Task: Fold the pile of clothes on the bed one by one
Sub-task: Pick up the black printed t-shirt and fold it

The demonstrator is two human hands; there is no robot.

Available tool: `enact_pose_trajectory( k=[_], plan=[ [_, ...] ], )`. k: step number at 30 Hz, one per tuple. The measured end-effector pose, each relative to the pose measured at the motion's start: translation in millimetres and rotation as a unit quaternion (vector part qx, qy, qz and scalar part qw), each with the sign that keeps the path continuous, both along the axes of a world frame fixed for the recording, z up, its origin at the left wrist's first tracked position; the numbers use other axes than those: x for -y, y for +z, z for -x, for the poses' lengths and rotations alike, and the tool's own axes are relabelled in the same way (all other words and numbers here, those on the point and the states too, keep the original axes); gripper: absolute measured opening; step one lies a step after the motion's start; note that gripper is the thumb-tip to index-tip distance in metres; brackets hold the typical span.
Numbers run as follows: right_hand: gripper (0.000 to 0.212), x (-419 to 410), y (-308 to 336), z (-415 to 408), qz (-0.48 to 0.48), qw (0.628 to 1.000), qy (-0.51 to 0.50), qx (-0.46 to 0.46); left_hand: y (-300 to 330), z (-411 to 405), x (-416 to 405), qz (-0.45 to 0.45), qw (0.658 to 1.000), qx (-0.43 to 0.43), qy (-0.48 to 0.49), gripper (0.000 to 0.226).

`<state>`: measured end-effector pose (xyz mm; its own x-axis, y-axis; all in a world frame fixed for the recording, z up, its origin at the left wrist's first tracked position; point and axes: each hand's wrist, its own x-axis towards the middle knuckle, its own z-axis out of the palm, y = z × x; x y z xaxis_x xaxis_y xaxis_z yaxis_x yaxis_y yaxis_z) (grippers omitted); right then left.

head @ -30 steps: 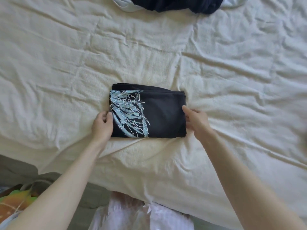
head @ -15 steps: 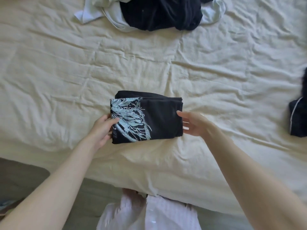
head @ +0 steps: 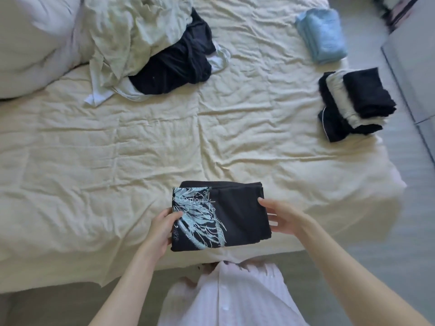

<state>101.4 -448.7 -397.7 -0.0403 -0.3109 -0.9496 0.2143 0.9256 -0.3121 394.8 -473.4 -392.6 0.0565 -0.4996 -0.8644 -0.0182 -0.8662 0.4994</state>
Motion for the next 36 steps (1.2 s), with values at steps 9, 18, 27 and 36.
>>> enact_pose_trajectory(
  k=[9, 18, 27, 36],
  plan=[
    [0.020, -59.2, 67.3, 48.9, 0.047, 0.992, -0.114, -0.021, 60.9, 64.6, 0.6, 0.041, 0.994, -0.005, -0.101, 0.013],
    [0.023, -68.6, 92.2, 150.9, 0.083, 0.979, -0.185, 0.001, 90.1, 179.6, 28.3, 0.094, 0.980, -0.025, -0.171, 0.011],
    [0.017, 2.4, 75.9, 293.4, 0.059, 0.976, -0.205, 0.051, 78.9, 331.4, 104.9, 0.106, 0.976, 0.054, -0.181, 0.009],
    [0.013, 131.9, 79.1, 369.5, 0.094, 0.940, -0.306, 0.121, 112.3, 457.1, 271.8, 0.269, 0.890, 0.188, -0.317, 0.013]
  ],
)
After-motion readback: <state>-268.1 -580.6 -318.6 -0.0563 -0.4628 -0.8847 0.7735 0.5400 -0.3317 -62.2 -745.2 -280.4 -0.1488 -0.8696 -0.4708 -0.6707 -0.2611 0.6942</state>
